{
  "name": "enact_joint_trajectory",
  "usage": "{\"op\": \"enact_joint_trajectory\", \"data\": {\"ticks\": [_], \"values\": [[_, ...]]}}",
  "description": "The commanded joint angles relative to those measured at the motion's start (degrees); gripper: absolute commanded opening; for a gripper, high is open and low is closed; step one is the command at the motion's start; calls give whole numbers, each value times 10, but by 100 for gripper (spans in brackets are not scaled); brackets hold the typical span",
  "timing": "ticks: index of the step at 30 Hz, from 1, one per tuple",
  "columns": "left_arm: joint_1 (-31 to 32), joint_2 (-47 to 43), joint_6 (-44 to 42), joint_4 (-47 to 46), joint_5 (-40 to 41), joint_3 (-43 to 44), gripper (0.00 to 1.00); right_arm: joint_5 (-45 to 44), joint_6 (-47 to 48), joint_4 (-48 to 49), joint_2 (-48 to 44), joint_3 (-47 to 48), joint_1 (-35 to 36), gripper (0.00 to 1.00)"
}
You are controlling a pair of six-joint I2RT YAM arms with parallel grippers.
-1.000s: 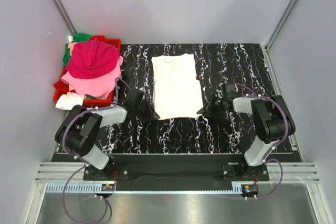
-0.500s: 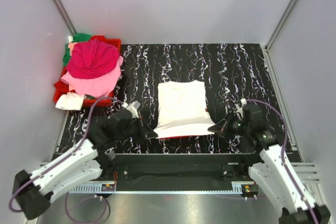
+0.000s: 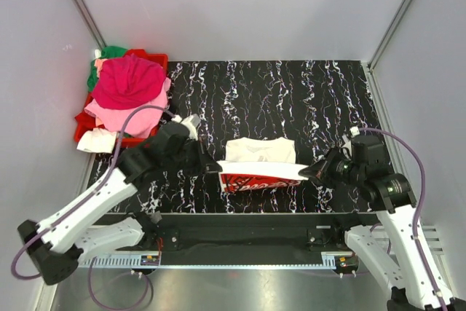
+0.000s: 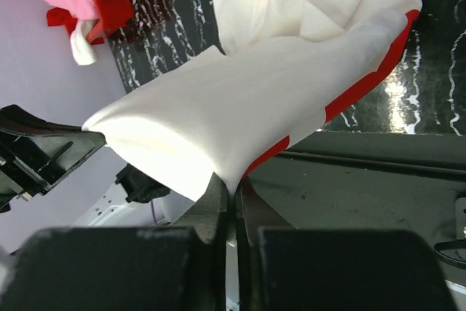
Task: Fold and stack the t-shirts
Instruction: Fold the tshirt
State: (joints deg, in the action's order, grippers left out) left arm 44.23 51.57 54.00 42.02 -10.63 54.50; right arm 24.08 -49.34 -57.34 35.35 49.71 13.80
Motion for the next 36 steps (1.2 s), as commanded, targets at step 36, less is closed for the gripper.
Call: {"op": "enact_joint_trajectory", "data": {"ticks": [36], "values": [[-235,603,-250,-7,-184,396,0,-148,132,201,588,207,-50,0]]}}
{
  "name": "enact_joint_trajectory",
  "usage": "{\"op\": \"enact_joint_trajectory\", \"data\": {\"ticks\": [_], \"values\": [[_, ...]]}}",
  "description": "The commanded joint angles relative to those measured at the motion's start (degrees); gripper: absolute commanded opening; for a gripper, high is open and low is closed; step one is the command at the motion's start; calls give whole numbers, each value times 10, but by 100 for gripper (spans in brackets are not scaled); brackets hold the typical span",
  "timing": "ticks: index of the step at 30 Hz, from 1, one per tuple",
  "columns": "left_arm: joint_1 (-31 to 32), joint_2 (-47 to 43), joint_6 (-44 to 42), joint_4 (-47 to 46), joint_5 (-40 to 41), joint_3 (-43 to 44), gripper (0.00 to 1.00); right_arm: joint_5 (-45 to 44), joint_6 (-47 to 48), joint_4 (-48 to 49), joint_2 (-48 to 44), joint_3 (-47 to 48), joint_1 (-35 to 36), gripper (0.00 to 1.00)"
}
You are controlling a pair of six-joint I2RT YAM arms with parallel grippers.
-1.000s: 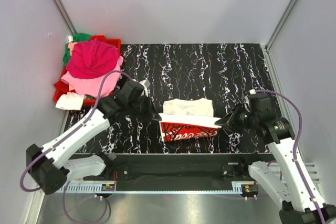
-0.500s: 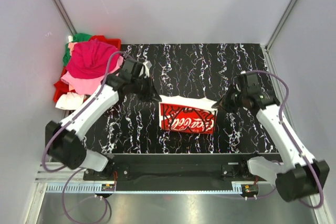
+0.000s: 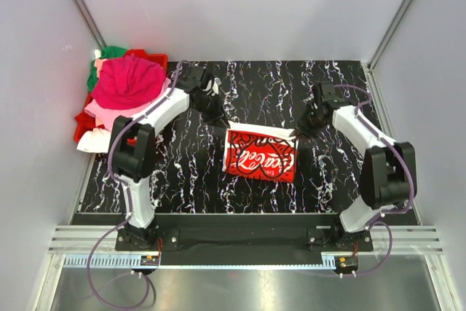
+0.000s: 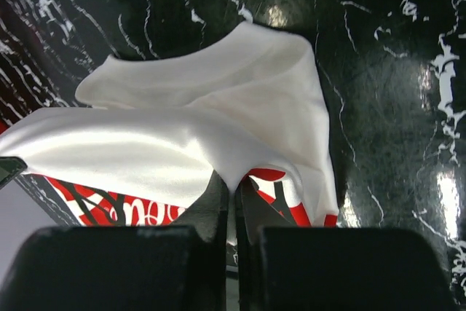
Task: Fold and stack the t-shirts
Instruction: Fold the tshirt
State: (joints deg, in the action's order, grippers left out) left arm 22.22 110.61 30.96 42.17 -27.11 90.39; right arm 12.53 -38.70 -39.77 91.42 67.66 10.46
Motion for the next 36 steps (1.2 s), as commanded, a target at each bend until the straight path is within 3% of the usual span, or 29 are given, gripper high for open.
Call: {"op": "enact_joint_trajectory", "data": {"ticks": [1,11,12,14,15,16,17,18,20,23,25,28,31,33,36], "values": [[-17,30,-23,-13,-22,44,0,-31,27,29,37,28,-20,0],[-21,134,-38,5,-35,130,0,2,20,69,120,19,-27,0],[-21,140,-36,6,-35,132,5,6,20,69,126,20,-27,0],[-21,159,-29,9,-43,145,15,20,19,65,145,26,-27,15],[-21,165,-27,14,-46,152,27,29,17,58,148,33,-27,29],[-21,177,-25,22,-51,163,37,39,13,56,149,36,-27,55],[-21,182,-24,33,-51,190,45,47,12,55,143,42,-28,69],[-21,183,-27,53,-51,203,58,41,10,43,138,48,-28,77],[-21,172,-27,66,-47,235,68,9,8,22,114,63,-28,97],[-21,134,-35,90,-28,260,86,-23,9,-24,64,96,-27,100],[-20,85,-40,94,-10,252,92,-29,5,-42,32,102,-27,100],[-17,-4,-41,74,30,195,92,-31,1,-46,-39,88,-7,100],[-5,-110,-40,5,48,81,89,-10,-7,-7,-100,41,43,100],[2,-155,-16,-78,9,-29,71,27,-20,41,-125,-16,66,98],[27,-210,14,-197,-50,-162,59,98,-56,151,-148,-121,77,89]]}}
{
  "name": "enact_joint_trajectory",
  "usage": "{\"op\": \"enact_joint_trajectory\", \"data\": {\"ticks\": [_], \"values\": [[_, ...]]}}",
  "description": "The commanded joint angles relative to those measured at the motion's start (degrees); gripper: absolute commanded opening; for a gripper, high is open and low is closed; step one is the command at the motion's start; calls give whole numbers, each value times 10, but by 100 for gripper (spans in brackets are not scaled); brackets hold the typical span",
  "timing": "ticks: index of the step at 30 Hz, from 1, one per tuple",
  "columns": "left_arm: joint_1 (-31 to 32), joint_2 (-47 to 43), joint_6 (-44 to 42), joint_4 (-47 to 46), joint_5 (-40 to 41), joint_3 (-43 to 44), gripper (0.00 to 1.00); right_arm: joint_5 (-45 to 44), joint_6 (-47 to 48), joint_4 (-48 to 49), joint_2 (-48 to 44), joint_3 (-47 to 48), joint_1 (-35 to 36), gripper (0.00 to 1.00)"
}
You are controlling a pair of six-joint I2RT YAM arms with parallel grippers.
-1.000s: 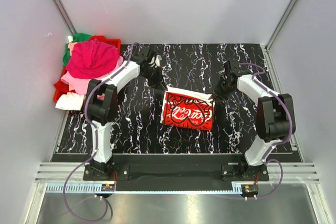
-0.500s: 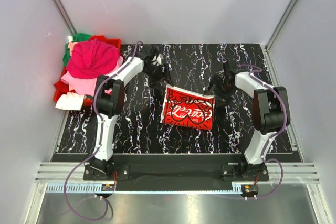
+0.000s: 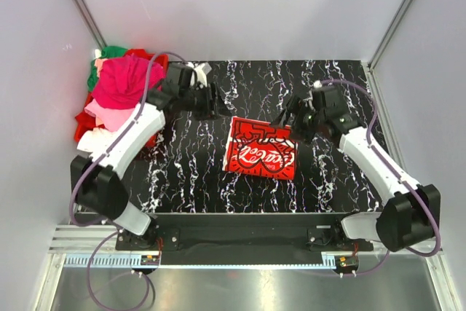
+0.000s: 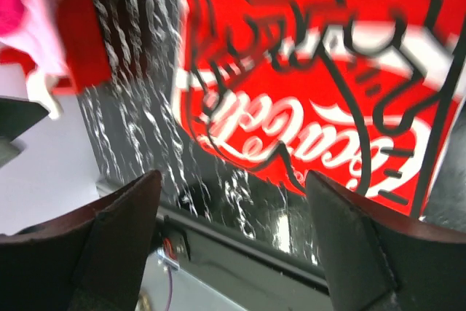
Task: Fold and stack the t-shirts
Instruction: Fold the tshirt
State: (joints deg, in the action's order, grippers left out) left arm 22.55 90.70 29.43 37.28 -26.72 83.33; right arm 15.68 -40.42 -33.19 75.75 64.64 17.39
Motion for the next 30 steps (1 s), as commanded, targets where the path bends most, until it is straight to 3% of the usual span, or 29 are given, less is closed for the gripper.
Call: {"op": "enact_joint_trajectory", "data": {"ticks": [1,6,9,14,21,25,28,30], "values": [[42,-18,42,-171,-61,-133,58,81,-51,113,5,-114,11,86],[87,28,68,-262,-81,-169,56,70,-35,189,29,-203,9,78],[95,91,64,-248,-65,-166,54,74,-28,223,77,-231,2,77],[94,130,41,-261,-29,-241,52,76,-42,264,140,-282,-2,76],[67,199,5,-251,10,-273,52,17,-65,190,148,-282,-2,76],[69,146,-11,-204,38,-246,56,-26,-62,114,90,-272,-2,79],[71,80,-23,-135,63,-207,66,-42,-35,59,37,-230,-1,83],[71,29,-20,-81,74,-171,77,-41,-3,31,18,-193,-1,86]]}}
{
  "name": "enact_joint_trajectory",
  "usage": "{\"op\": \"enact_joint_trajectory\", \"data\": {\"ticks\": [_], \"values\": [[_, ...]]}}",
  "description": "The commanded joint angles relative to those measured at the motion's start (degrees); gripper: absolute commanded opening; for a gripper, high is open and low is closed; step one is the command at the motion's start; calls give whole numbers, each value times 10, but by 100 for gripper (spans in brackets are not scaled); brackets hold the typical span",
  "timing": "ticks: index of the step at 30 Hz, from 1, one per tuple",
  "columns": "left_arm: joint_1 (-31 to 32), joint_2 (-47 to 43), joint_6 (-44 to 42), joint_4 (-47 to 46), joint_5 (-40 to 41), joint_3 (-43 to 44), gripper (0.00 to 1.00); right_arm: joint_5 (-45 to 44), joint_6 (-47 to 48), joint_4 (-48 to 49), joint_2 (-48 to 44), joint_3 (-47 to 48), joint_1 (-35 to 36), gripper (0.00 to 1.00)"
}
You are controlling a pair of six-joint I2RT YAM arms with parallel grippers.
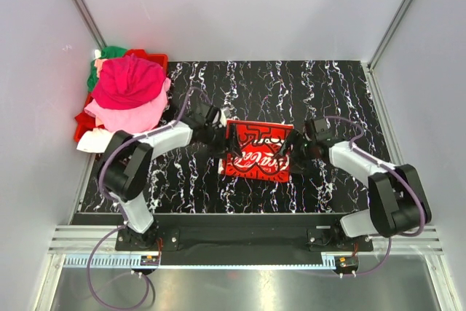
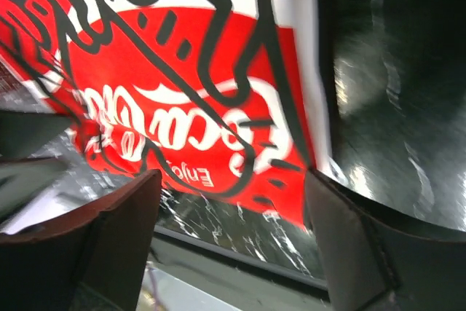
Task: Fold and stack the t-shirts
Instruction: Fold the tshirt, then neatly place the folded tshirt to the corner
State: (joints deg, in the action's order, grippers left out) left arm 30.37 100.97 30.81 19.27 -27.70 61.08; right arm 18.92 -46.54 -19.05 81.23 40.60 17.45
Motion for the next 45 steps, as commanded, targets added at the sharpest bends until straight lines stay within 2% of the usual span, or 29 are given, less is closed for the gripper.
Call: {"op": "enact_joint_trajectory", "data": {"ticks": [1,2,3,4,8,14,18,22,28,31,34,39,45], "values": [[-8,-91,-30,114,89,63,81,-73,66,-145,-53,88,1,88],[-8,-109,-29,143,93,75,84,-78,71,-163,-59,108,4,88],[-8,-140,-26,159,97,100,97,-83,76,-179,-65,129,8,89],[-8,-155,-25,172,106,112,99,-93,76,-207,-76,164,16,89],[-8,-236,-34,241,132,137,99,-137,51,-269,-72,233,85,90],[-11,-369,-43,290,196,70,99,-230,-10,-299,3,284,191,90],[-15,-442,-44,310,229,11,99,-258,-15,-304,125,345,247,91],[-19,-501,-38,312,252,-35,99,-312,-10,-391,247,474,275,94],[-22,-537,-42,328,274,-55,99,-371,-4,-446,375,558,275,96],[-24,-550,-45,331,275,-63,99,-383,3,-457,422,557,275,97],[-25,-563,-47,324,294,-76,99,-373,16,-429,437,514,266,98],[-26,-585,-41,317,300,-95,99,-376,75,-384,423,434,200,98],[-27,-612,-41,292,305,-107,99,-396,174,-369,421,444,111,98]]}}
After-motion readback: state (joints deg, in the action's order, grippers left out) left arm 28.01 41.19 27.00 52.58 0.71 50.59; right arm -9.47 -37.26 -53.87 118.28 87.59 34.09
